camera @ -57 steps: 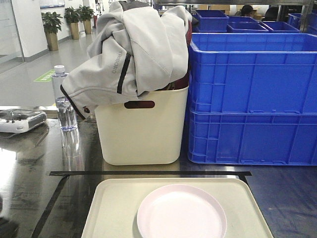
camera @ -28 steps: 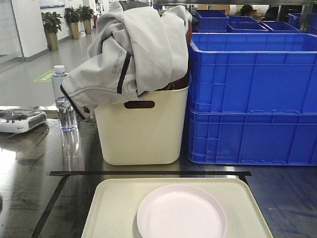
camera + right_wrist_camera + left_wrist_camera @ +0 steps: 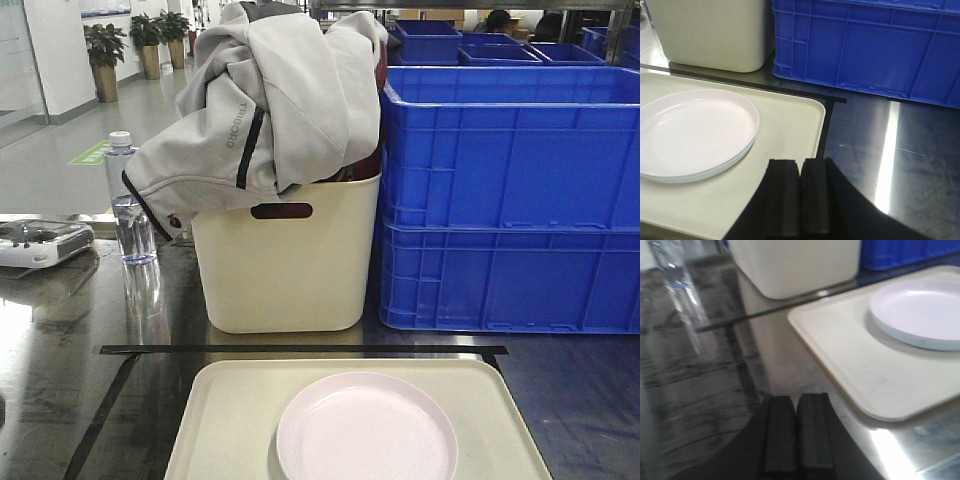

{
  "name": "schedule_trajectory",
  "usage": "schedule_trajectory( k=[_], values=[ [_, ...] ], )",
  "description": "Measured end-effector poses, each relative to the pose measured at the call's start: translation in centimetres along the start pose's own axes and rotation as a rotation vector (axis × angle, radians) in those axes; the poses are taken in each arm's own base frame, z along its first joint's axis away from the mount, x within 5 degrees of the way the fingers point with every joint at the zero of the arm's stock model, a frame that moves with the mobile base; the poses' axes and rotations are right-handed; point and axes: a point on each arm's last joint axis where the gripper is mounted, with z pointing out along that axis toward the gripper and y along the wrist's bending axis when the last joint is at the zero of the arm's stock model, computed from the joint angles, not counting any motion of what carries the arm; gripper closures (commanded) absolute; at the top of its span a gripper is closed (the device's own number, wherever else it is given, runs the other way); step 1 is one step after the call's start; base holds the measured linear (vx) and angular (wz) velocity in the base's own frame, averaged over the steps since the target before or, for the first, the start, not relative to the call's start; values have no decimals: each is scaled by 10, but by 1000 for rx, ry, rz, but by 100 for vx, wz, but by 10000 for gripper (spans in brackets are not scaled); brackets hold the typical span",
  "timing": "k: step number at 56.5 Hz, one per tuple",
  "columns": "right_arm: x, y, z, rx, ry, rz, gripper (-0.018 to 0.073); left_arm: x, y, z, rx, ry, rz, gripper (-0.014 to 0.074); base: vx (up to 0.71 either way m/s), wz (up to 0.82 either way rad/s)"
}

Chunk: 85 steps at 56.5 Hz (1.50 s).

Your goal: Grab plate from conveyor and place on tray

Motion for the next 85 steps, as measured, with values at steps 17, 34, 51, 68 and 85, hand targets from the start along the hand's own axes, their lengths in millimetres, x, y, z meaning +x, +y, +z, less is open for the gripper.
schedule_trajectory(
  k=[17, 34, 51, 68, 85],
  values=[
    [0, 0, 0, 0, 0, 0, 571, 69, 8, -13, -177, -159, -50, 594, 0, 0],
    [0, 0, 0, 0, 0, 0, 571, 68, 8, -14, -186, -186, -47, 594, 0, 0],
    [0, 0, 0, 0, 0, 0, 571, 68, 8, -14, -186, -186, -47, 594, 0, 0],
    [1, 2, 0, -18, 7, 20, 571, 68, 8, -14, -186, -186, -47, 594, 0, 0],
    [72, 5, 5, -20, -78, 35, 571, 68, 8, -14, -186, -186, -47, 594, 0, 0]
  ],
)
